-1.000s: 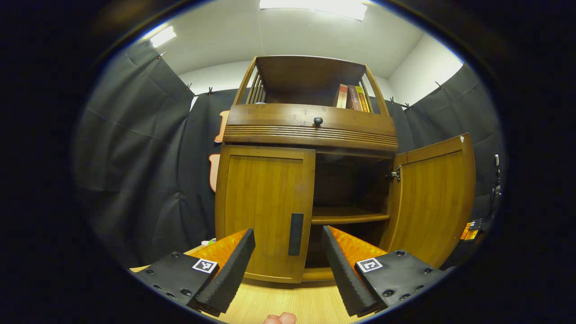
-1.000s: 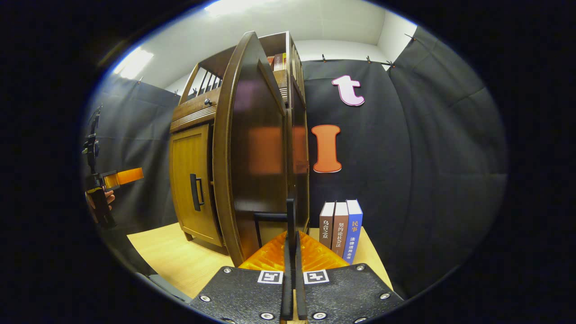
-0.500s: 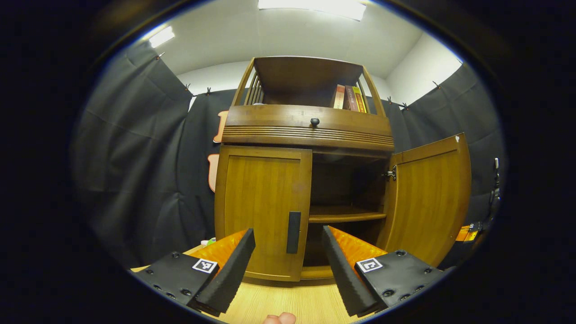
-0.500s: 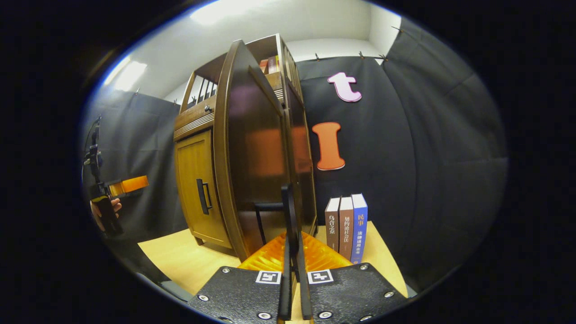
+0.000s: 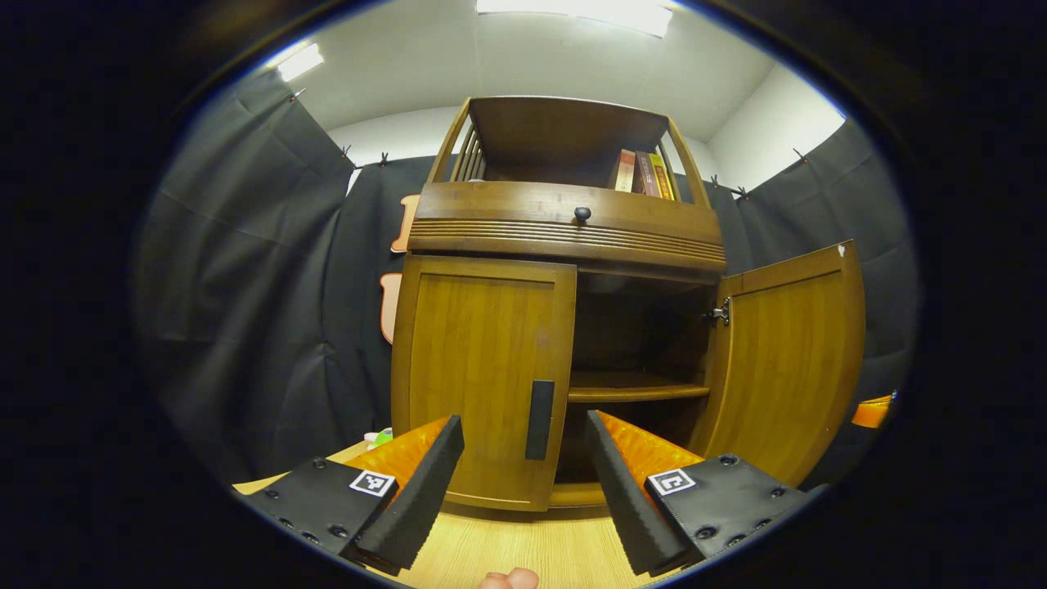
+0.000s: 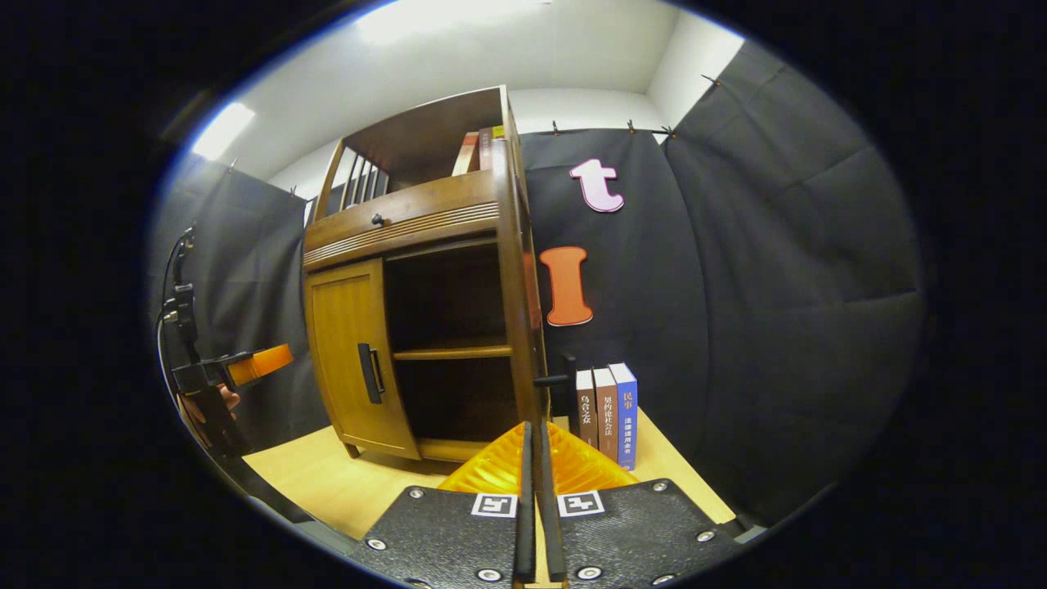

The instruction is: Open the right door of the double-door shoe cabinet with the right hand, and open the left door with the left hand.

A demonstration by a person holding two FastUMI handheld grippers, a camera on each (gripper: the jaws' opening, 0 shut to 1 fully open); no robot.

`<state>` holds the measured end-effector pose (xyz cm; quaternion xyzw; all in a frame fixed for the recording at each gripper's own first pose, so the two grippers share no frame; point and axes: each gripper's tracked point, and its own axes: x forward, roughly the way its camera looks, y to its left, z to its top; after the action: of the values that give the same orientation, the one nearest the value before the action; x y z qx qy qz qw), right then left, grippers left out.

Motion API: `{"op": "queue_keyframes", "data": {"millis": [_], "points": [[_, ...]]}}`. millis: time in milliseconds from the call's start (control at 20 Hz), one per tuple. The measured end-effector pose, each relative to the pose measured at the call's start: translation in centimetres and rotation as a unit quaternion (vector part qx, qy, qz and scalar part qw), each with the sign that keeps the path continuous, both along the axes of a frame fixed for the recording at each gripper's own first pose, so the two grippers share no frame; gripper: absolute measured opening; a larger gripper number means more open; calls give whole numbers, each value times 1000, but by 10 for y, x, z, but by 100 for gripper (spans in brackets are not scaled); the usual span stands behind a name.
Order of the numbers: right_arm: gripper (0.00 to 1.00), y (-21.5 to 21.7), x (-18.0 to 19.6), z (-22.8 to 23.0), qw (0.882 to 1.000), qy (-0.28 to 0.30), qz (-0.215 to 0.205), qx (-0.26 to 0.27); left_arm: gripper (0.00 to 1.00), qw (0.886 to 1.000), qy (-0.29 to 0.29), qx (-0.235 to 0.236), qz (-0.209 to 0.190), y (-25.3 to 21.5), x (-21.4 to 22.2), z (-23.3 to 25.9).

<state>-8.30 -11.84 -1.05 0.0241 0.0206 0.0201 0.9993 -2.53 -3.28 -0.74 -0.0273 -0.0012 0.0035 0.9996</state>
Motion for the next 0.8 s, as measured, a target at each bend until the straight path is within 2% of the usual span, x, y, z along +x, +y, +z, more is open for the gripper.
{"op": "queue_keyframes", "data": {"millis": [150, 200, 250, 400, 500, 550, 700, 800], "points": [[4, 33, 5, 12, 1000, -6, 5, 2, 94, 1000, 0, 1, 3, 4, 1, 0], [16, 45, 9, 13, 1000, -8, 15, 3, 94, 1000, -1, 2, 3, 6, 0, 2], [5, 51, 12, 15, 1000, -11, 18, 3, 94, 1000, -2, 5, 4, 8, 0, 4], [5, 62, 24, 12, 1000, -12, 18, 3, 96, 1000, -5, 16, 12, 19, -3, 7], [7, 76, 29, 5, 999, -4, 32, 6, 96, 1000, -3, 21, 14, 24, -3, 7], [10, 79, 30, 4, 999, -2, 35, 7, 99, 1000, -4, 22, 15, 27, -4, 8], [22, 81, 36, -1, 1000, -5, 26, 3, 96, 999, -9, 28, 15, 31, -1, 13], [43, 82, 37, -3, 1000, -5, 20, 3, 94, 1000, -10, 29, 8, 28, 5, 14]]}}
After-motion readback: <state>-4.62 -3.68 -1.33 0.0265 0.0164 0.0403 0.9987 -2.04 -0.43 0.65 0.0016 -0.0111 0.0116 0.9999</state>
